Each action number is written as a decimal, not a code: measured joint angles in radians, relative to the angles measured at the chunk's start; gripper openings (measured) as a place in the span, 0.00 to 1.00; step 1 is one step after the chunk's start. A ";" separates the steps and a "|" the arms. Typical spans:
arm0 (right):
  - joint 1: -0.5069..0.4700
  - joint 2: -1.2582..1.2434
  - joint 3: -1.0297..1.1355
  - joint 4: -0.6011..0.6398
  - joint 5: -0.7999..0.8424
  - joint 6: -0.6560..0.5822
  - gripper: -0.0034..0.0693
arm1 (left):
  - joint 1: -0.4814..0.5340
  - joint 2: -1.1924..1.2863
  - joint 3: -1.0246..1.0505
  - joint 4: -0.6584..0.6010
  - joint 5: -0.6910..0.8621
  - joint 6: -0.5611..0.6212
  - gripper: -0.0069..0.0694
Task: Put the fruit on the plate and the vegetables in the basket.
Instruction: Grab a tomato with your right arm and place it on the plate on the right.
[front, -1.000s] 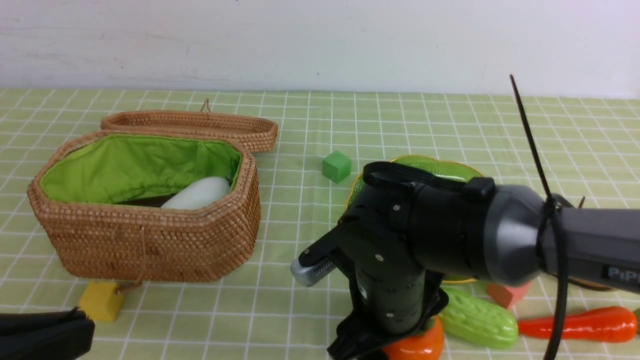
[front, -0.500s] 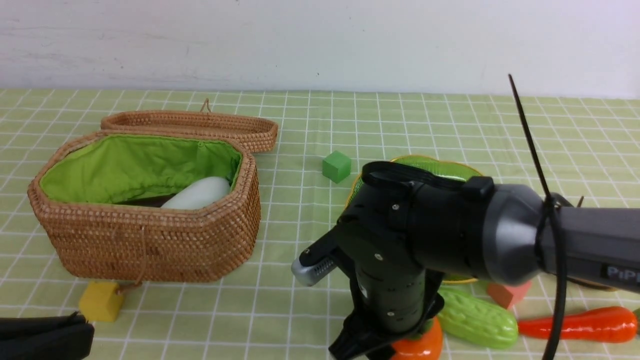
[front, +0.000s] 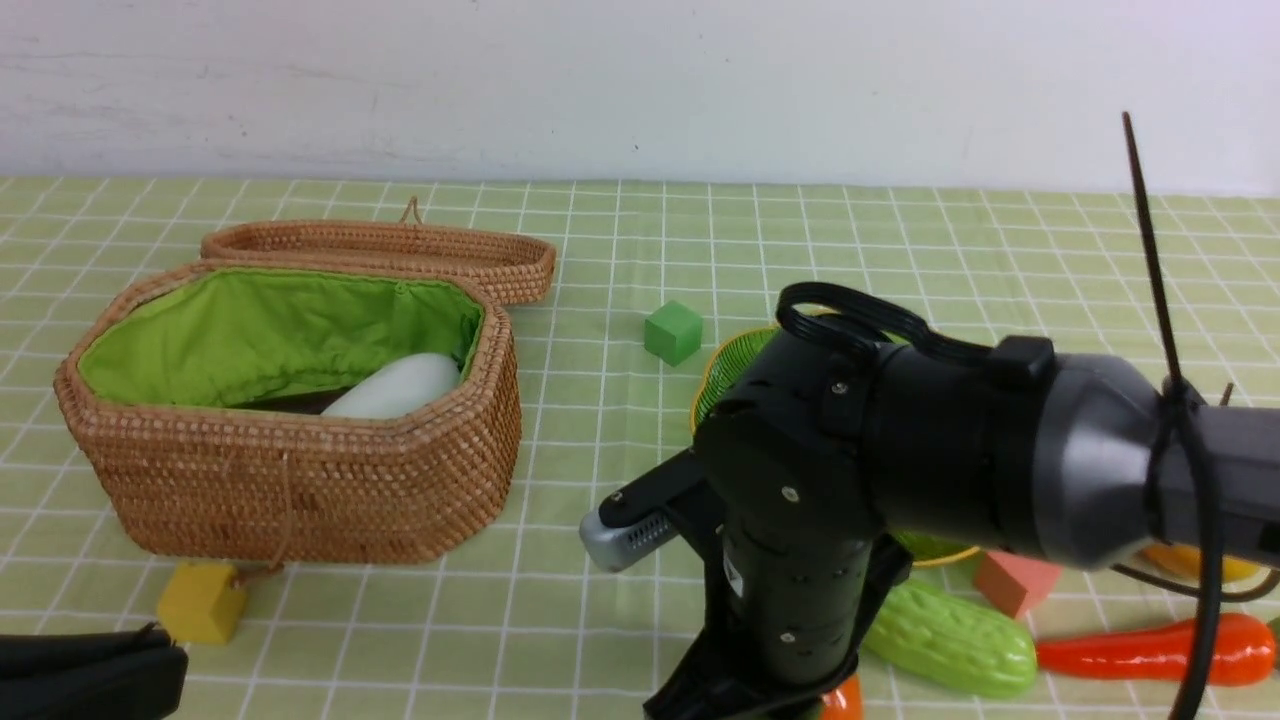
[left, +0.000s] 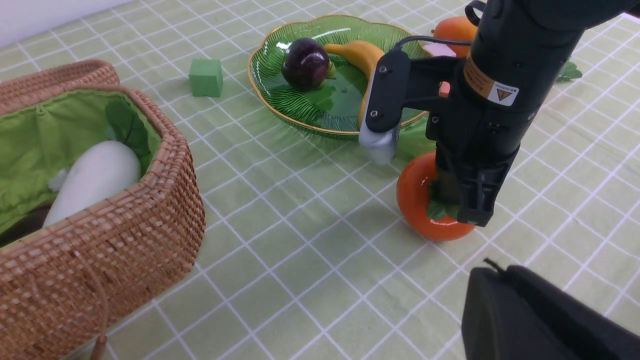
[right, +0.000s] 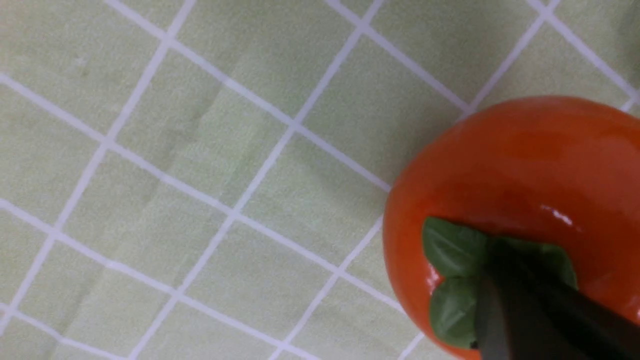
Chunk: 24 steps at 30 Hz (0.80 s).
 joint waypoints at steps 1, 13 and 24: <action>0.000 0.000 0.000 0.001 0.000 0.000 0.03 | 0.000 0.000 0.000 0.000 0.000 0.000 0.07; 0.000 -0.001 0.000 -0.016 0.000 0.029 0.13 | 0.000 0.000 0.000 0.000 0.006 0.000 0.07; 0.000 -0.001 0.002 -0.041 0.000 0.069 0.73 | 0.000 0.000 0.000 0.000 0.006 0.000 0.08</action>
